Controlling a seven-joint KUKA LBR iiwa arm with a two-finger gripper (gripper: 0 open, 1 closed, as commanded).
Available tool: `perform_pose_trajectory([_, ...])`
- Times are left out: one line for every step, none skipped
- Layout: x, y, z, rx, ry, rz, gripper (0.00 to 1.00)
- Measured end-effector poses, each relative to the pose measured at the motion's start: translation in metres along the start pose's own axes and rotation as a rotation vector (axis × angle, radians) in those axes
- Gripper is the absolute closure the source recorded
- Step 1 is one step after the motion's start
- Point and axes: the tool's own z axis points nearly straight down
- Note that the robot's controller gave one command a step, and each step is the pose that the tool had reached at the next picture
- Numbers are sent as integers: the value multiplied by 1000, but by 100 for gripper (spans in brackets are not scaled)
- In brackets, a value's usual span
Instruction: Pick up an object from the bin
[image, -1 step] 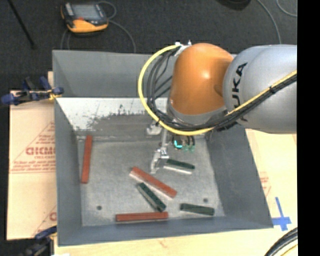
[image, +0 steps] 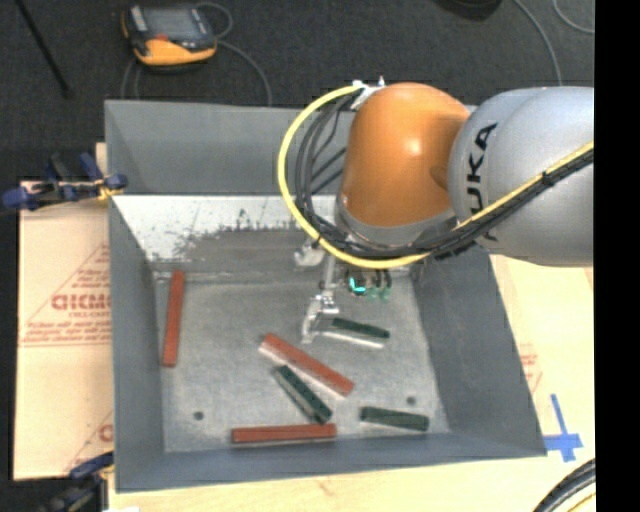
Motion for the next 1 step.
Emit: perform_pose_trajectory([34, -11, 53, 0, -4, 27, 0])
